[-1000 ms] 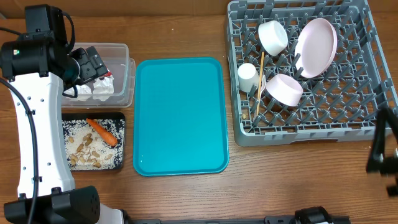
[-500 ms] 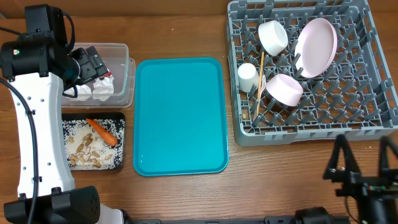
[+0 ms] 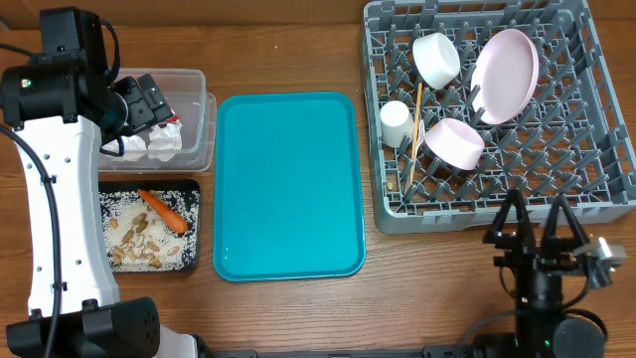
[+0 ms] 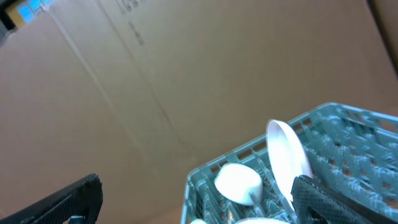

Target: Sort waste into correct bins and load items into the dishwasher

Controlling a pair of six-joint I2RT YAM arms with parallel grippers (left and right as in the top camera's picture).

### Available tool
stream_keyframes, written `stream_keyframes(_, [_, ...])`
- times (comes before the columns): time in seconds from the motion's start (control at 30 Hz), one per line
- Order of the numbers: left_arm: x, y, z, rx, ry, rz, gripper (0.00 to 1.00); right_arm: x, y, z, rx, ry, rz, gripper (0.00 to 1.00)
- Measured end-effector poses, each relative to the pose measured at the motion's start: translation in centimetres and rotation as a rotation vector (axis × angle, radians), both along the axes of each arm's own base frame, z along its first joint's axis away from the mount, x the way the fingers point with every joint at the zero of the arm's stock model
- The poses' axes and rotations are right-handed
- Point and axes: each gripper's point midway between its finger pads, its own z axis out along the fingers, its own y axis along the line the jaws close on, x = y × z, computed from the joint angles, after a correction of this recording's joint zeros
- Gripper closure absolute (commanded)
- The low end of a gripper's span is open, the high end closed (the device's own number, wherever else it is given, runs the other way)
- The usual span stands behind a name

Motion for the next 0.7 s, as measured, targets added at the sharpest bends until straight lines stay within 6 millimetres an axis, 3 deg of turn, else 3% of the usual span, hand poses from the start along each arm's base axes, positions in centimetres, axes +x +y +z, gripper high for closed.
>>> stream_keyframes(0.1, [0.0,0.0,0.0,0.0,0.0,0.0,0.0,0.8,0.1,-1.3,0.01,-0.029,0.009,0.0])
stream_keyframes(0.33, [0.0,0.0,0.0,0.0,0.0,0.0,0.0,2.7,0.7,-7.3,0.011,0.05,0.04,0.0])
stream_keyframes(0.43, [0.0,0.0,0.0,0.0,0.0,0.0,0.0,2.7,1.0,-7.8,-0.006,0.069,0.054,0.0])
stream_keyframes(0.63, [0.0,0.0,0.0,0.0,0.0,0.0,0.0,3.0,1.5,-11.8,-0.081,0.235,0.073,0.0])
stream_keyframes(0.7, [0.0,0.0,0.0,0.0,0.0,0.0,0.0,3.0,1.6,-12.2,-0.108,0.252,0.08,0.0])
